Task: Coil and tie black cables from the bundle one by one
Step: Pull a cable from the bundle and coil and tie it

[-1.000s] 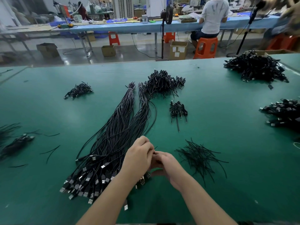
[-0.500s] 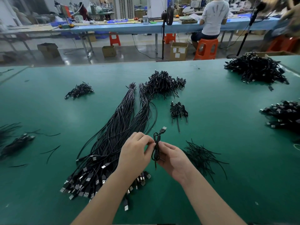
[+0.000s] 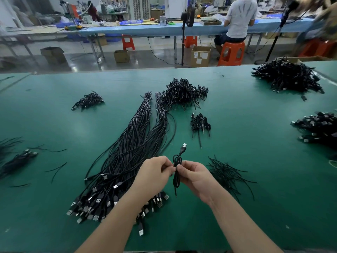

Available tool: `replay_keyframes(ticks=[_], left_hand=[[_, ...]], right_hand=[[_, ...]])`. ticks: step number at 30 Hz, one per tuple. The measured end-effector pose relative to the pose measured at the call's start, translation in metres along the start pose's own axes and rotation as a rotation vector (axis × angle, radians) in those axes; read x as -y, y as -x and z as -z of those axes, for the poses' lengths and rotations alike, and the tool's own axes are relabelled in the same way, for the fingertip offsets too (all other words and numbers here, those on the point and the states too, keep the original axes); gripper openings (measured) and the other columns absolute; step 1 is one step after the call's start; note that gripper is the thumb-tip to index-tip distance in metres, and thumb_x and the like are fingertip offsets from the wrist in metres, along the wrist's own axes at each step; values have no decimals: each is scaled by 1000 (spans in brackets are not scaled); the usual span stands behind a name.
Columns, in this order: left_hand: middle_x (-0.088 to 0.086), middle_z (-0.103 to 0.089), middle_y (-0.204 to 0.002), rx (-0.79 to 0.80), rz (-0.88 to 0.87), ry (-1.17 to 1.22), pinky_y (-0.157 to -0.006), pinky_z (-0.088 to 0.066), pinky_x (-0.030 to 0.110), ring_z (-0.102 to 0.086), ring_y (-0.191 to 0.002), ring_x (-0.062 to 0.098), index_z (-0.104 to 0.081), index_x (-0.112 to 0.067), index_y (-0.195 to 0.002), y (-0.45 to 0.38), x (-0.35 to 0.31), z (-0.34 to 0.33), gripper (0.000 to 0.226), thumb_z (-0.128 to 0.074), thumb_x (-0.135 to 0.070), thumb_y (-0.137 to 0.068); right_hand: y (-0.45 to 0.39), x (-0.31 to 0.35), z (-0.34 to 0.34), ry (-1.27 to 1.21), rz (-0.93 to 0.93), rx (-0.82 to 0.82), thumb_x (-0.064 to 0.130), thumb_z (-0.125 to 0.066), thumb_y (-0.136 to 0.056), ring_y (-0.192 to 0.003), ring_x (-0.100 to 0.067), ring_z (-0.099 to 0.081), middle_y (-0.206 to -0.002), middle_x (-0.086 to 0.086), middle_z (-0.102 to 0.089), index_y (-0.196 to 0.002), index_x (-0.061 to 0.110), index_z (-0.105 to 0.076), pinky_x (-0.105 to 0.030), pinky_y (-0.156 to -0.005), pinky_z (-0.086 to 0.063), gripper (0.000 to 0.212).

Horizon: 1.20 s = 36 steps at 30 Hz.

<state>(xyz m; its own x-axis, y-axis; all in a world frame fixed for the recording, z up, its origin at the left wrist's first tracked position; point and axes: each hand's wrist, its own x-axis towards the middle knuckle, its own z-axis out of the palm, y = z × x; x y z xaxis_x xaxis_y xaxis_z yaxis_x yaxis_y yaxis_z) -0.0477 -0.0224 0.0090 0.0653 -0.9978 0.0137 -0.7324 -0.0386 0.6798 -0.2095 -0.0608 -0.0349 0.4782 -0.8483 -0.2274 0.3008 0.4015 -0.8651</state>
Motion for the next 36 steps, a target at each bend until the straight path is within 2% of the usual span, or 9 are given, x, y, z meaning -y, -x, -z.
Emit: replay_keyframes(ticks=[3,9,15,20,23,26,28,30,36], left_hand=[[-7,-68,-67,121,43,6,-59,-55,26,-65,-62,11,-65,-29,-76,-1,2,5,18,-69,-27,-93],[-2,-71,-64,214,224,265,-50,-44,20,-58,-49,3,-71,-13,-83,-1,2,10,17,-66,-21,-96],[5,-72,-69,240,296,343,-54,-52,25,-69,-61,14,-69,-3,-86,-5,2,19,13,-68,-12,-94],[8,-70,-72,332,384,595,-59,-57,31,-71,-66,21,-68,-5,-83,-10,6,22,14,-66,-11,-96],[12,-69,-76,338,440,791,-60,-57,31,-69,-64,22,-68,-6,-79,-9,8,20,17,-65,-9,-96],[7,-72,-73,148,284,616,-63,-60,32,-71,-65,18,-70,-6,-84,-8,9,15,12,-66,-8,-96],[0,-73,-72,-7,46,406,-68,-60,29,-71,-68,15,-69,-16,-84,-5,7,14,14,-66,-9,-95],[-5,-69,-72,-136,-194,252,-65,-57,26,-68,-68,13,-67,-20,-85,-1,4,14,14,-67,-9,-94],[-13,-63,-81,-279,-434,-74,-61,-52,36,-58,-66,10,-68,-16,-88,1,-4,14,5,-69,-15,-93]], right_hand=[[3,2,0,179,-2,-6,2,-62,-94,-89,-21,-68,-95,-13,-71,-102,-4,-68,-32,-87,-58,11],[8,6,-6,390,101,-8,3,-63,-95,-90,-17,-67,-94,-9,-71,-103,-3,-66,-31,-92,-55,11],[8,10,-10,829,311,-98,13,-76,-87,-82,-2,-58,-88,11,-61,-84,34,-69,-14,-78,-46,22],[9,13,-10,755,382,-84,8,-74,-88,-68,0,-63,-70,16,-62,-64,42,-66,-12,-67,-48,42],[12,18,-9,667,305,-32,2,-67,-91,-86,-16,-74,-87,9,-76,-84,39,-78,-27,-79,-58,39],[11,23,-5,561,226,11,-9,-56,-93,-100,-21,-72,-104,0,-77,-108,24,-77,-31,-89,-58,41],[11,26,-4,279,83,23,3,-58,-97,-102,-28,-72,-106,-13,-76,-116,7,-69,-32,-86,-59,23],[9,31,-6,70,-69,-11,24,-56,-100,-91,-31,-73,-98,-19,-74,-114,-4,-63,-37,-77,-60,33],[7,40,-12,128,-98,26,32,-69,-81,-70,-14,-64,-83,-7,-69,-92,6,-74,-29,-69,-55,29]])
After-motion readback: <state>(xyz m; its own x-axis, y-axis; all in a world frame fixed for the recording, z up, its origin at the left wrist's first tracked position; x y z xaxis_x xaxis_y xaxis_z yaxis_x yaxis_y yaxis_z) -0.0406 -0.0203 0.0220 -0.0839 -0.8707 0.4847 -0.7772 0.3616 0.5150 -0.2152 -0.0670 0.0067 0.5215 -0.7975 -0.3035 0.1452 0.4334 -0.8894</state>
